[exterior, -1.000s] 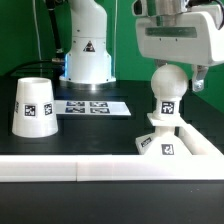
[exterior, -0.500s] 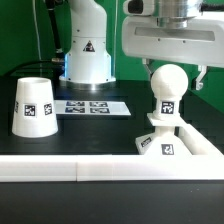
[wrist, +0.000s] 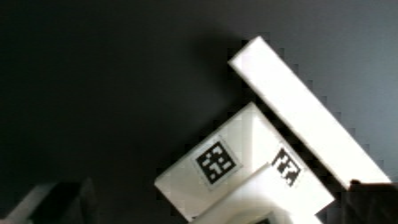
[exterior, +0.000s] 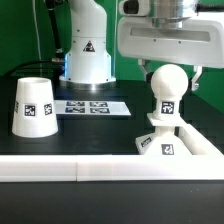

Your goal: Assemble lamp

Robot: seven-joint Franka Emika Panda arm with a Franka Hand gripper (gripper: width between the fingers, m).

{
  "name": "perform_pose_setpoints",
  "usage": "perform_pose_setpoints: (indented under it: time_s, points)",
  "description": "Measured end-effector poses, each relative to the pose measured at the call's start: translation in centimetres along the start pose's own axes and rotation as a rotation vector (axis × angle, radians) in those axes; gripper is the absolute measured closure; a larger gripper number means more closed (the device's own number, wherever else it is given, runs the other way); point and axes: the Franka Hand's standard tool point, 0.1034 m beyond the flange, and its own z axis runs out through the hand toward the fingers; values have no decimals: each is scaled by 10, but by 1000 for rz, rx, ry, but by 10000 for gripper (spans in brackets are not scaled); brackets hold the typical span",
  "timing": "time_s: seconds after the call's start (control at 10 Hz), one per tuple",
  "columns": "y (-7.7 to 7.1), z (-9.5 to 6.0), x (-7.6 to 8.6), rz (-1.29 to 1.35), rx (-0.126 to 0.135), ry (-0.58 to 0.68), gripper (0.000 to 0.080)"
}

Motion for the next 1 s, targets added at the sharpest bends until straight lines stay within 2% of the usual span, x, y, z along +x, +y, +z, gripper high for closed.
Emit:
perform_pose_setpoints:
  time_s: [0.1, 0.2, 0.4, 0.5, 0.8, 1.0]
  points:
    - [9, 0, -1, -142, -39, -15, 101]
    - [15, -2, 1, -274, -46, -17, 101]
    - [43, -7, 19, -425, -44, -23, 101]
    - [56, -10, 31, -374, -24, -25, 101]
    - [71, -12, 45, -360, -28, -20, 101]
    - [89, -17, 60, -506, -27, -15, 101]
